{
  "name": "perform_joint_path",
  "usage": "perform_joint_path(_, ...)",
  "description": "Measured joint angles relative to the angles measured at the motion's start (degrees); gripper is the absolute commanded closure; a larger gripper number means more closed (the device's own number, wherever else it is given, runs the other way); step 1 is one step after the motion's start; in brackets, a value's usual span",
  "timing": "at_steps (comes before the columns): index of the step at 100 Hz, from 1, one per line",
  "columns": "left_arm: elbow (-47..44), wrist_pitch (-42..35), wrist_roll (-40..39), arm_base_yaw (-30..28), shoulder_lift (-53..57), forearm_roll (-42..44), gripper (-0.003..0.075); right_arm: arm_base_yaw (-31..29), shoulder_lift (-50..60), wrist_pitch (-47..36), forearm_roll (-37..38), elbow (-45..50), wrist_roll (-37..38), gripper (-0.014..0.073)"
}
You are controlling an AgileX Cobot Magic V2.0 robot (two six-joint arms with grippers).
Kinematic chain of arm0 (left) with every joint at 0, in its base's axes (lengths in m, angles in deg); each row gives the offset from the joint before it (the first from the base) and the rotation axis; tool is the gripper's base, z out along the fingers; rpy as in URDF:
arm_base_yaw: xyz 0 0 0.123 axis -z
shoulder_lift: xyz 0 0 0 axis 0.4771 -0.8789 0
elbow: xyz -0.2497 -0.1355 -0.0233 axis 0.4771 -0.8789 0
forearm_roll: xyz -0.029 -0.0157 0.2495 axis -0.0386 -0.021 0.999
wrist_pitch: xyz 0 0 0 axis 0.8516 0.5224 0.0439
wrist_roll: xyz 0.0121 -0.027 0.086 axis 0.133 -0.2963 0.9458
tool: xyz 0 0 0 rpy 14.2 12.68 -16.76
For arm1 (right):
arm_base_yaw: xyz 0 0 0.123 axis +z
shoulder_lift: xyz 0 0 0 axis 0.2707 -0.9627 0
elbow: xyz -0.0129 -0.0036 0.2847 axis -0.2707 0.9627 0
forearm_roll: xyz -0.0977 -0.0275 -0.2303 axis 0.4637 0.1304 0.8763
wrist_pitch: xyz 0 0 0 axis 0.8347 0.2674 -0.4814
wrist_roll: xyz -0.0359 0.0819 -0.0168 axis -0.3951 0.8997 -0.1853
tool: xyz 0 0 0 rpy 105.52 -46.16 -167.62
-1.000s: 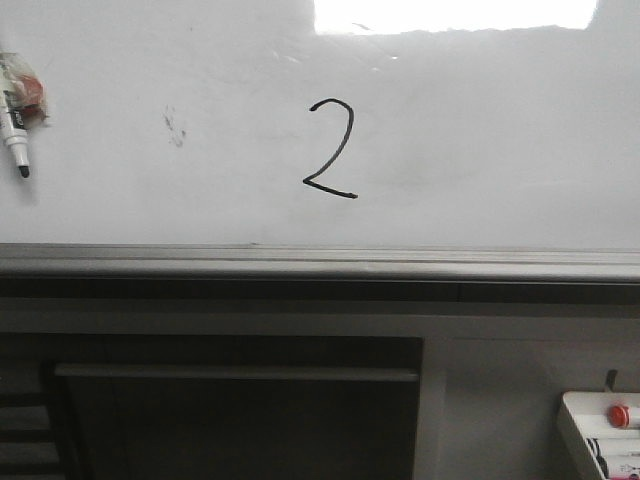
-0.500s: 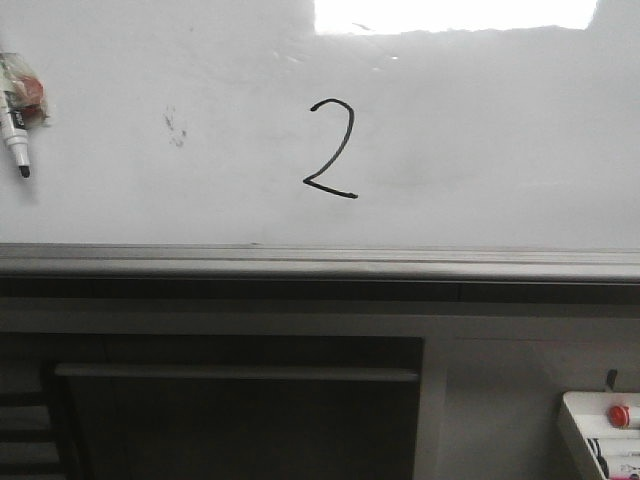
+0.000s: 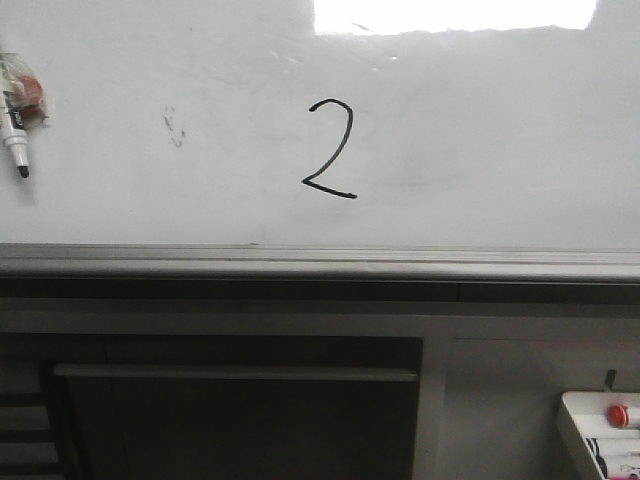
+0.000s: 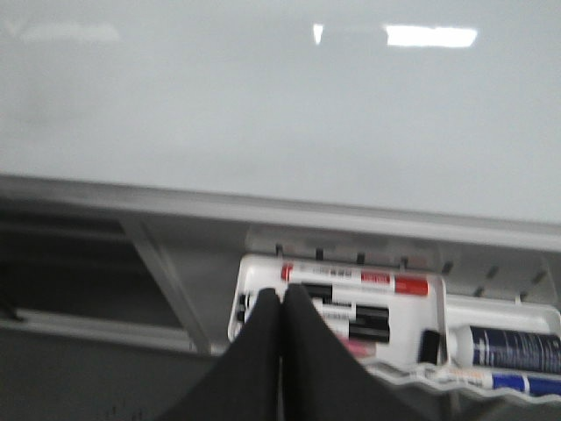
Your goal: Write number 2 on whiteboard
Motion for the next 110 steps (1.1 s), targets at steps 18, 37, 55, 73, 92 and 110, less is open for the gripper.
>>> perform_joint_path(18,0.0,0.0,0.0,0.0,0.0,0.0,0.0738,-7.28,6.47,-21.05,-0.24,10.95,0.36,0.0666)
perform_joint_path(37,0.0,0.0,0.0,0.0,0.0,0.0,0.0738,-12.85,11.07,-38.13,-1.97,24.16,0.36,0.0666)
perform_joint_path(55,0.0,0.0,0.0,0.0,0.0,0.0,0.0738,-15.26,13.41,-49.54,-2.53,33.98,0.36,0.0666)
perform_joint_path(73,0.0,-0.1,0.0,0.0,0.0,0.0,0.0738,-16.46,15.28,-50.33,-2.61,33.99,0.36,0.0666)
perform_joint_path(92,0.0,-0.1,0.0,0.0,0.0,0.0,0.0738,-16.46,15.28,-50.69,-2.61,33.99,0.36,0.0666)
perform_joint_path(110,0.0,-0.1,0.0,0.0,0.0,0.0,0.0738,-16.46,15.28,-50.82,-2.61,33.99,0.43,0.0666)
